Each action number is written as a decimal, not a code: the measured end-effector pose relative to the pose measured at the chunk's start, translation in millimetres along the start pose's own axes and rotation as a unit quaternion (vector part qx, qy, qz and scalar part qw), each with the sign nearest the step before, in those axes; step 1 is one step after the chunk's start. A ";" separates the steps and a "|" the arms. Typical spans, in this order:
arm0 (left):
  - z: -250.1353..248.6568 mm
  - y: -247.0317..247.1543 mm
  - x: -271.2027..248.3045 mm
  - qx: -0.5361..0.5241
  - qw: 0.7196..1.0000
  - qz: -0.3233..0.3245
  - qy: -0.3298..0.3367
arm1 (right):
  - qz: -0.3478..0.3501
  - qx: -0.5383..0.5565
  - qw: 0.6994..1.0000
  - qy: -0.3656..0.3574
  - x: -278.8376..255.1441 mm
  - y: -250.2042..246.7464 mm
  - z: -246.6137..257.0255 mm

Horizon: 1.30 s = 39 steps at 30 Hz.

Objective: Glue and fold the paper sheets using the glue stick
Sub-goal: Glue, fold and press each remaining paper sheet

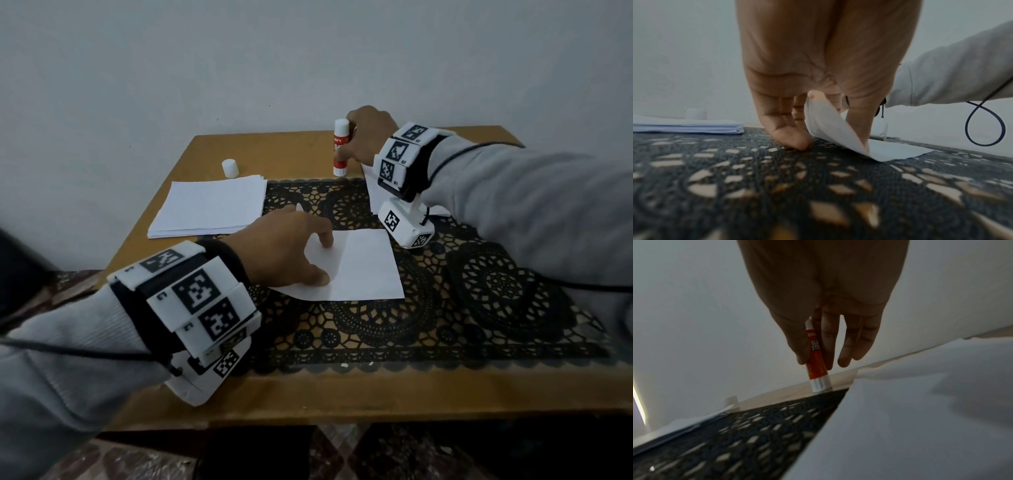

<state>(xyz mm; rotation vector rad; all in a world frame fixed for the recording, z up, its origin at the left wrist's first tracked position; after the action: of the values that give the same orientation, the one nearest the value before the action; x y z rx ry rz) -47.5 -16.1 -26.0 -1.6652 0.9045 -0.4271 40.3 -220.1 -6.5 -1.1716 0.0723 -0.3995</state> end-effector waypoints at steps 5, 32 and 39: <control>-2.5 -1.6 -3.5 -0.003 1.000 -0.007 -0.004 | 0.004 0.000 1.000 0.027 -5.6 -8.7 -3.9; -4.9 1.8 -3.1 0.069 0.998 -0.007 -0.005 | 0.138 -0.347 0.921 -0.115 -109.0 -66.5 -137.3; -9.2 1.2 -4.5 0.063 0.998 -0.004 0.003 | 0.116 -0.307 0.937 -0.117 -113.9 -70.4 -136.4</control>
<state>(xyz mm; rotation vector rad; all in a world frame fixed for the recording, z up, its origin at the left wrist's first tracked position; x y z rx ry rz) -57.1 -18.9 -23.6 -1.5543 0.8581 -0.4860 -119.7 -324.3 -13.8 -1.7990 0.1330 -0.0159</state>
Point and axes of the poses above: each hand's wrist, its own x-axis towards the middle knuckle, its own y-axis out of the palm, z = x × y, the point moved 3 cm from there along x, towards the middle knuckle, and after that the axes turned 4 degrees about -x, right-handed, at the moved point
